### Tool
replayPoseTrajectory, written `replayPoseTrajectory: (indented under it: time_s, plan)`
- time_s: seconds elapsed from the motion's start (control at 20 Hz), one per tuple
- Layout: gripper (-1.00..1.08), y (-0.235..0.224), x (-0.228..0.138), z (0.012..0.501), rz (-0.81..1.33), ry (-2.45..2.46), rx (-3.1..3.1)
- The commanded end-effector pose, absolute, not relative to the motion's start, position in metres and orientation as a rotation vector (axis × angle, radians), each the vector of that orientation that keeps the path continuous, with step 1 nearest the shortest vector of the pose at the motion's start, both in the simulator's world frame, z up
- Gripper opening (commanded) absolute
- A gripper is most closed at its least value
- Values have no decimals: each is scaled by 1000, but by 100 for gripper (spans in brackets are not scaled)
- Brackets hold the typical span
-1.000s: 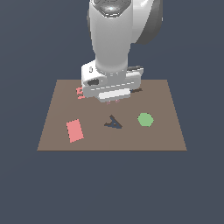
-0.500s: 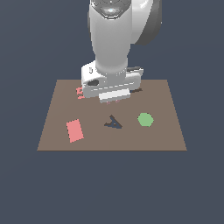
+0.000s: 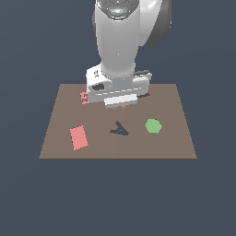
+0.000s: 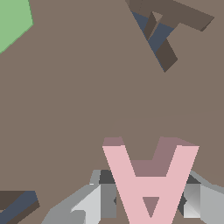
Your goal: Insert a designated object into the corresponding slot on a board.
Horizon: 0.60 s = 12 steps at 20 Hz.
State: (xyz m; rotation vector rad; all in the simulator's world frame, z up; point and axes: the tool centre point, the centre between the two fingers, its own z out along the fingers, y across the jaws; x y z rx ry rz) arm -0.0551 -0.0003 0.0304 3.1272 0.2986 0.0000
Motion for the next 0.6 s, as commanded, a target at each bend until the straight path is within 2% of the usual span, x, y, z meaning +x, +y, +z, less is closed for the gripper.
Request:
replayPoseTrajectory:
  time_s: [0.0, 0.55]
  plan:
    - [-100, 1, -55, 31, 1, 266, 3130]
    - [-100, 13, -49, 32, 1, -56, 3141]
